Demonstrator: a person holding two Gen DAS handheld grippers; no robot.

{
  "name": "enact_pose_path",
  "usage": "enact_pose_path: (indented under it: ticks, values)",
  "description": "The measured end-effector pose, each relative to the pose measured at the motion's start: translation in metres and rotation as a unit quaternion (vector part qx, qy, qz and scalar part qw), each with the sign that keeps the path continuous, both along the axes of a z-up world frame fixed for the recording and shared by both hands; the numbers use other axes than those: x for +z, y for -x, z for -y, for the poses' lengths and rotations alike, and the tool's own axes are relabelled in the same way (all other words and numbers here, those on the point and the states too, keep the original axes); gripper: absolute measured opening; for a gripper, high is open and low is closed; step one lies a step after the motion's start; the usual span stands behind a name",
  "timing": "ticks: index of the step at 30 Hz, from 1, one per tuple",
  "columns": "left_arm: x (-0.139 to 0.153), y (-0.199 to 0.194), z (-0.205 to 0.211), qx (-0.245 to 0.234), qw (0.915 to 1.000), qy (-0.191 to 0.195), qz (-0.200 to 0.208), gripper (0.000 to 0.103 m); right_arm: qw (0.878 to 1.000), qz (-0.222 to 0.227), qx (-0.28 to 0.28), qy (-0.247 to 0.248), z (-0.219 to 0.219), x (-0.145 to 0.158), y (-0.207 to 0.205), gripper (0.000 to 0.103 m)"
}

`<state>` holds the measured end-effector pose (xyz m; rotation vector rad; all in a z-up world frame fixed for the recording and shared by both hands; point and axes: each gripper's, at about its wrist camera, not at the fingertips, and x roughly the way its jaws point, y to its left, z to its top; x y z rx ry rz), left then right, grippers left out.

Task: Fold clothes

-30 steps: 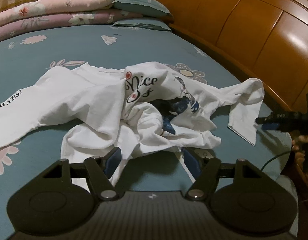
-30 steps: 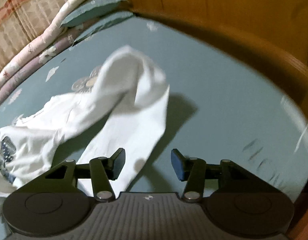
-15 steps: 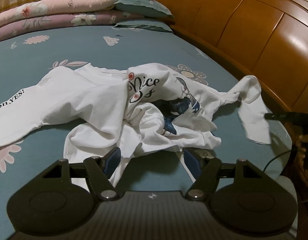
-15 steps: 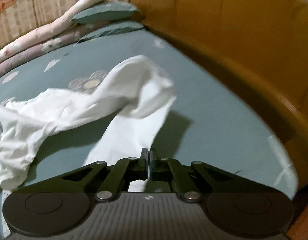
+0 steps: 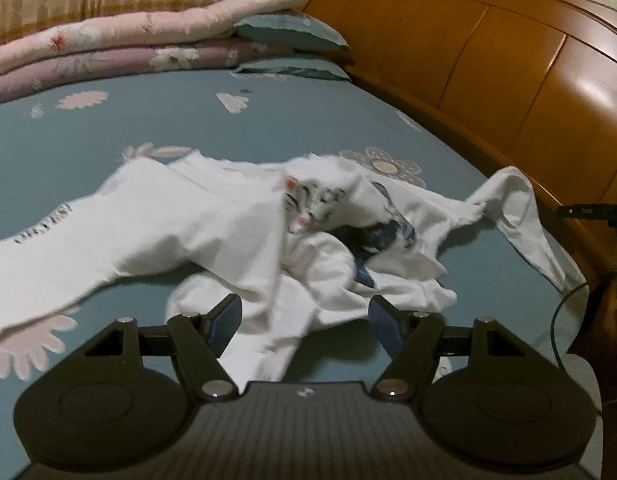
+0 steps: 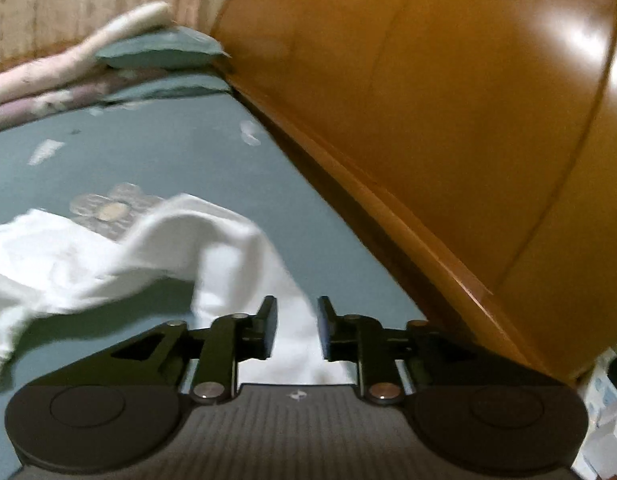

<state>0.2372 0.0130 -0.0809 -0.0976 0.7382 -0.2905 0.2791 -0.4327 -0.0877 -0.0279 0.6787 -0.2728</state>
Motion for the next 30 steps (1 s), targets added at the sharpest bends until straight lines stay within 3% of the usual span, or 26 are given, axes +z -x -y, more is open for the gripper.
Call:
enact_pose_path:
  ticks: [2,8,11,13,17,22,24,25,30]
  values:
    - [0.005,-0.002,-0.012,0.007,1.0,0.0,0.006,0.071,0.999,0.006,0.034,-0.005,-0.015,0.005,-0.001,0.039]
    - [0.015,-0.018,-0.054,0.039,0.9991,-0.006,0.018,0.066,0.987,-0.001,0.157,-0.027,-0.077,0.01,-0.022,0.041]
    - [0.013,-0.032,-0.076,0.057,0.9982,0.017,0.0,0.063,0.979,-0.011,0.198,-0.045,-0.106,0.007,-0.035,0.041]
    - [0.006,-0.039,-0.089,0.065,0.996,0.059,-0.017,0.063,0.973,-0.013,0.222,-0.055,-0.123,0.005,-0.038,0.043]
    - [-0.031,-0.046,-0.113,0.091,0.9746,0.196,-0.059,0.065,0.963,-0.018,0.257,-0.078,-0.153,-0.002,-0.04,0.046]
    - [-0.077,-0.055,-0.132,0.125,0.9355,0.316,-0.098,0.065,0.955,-0.028,0.271,-0.115,-0.167,-0.017,-0.05,0.05]
    - [-0.084,-0.06,-0.137,0.137,0.9246,0.341,-0.1,0.065,0.955,-0.027,0.269,-0.122,-0.166,-0.02,-0.042,0.052]
    - [-0.083,-0.062,-0.139,0.137,0.9241,0.344,-0.097,0.065,0.955,-0.026,0.267,-0.125,-0.165,-0.021,-0.038,0.052]
    - [-0.056,-0.092,-0.148,0.119,0.9468,0.294,-0.056,0.068,0.958,-0.019,0.253,-0.131,-0.154,-0.021,-0.029,0.056]
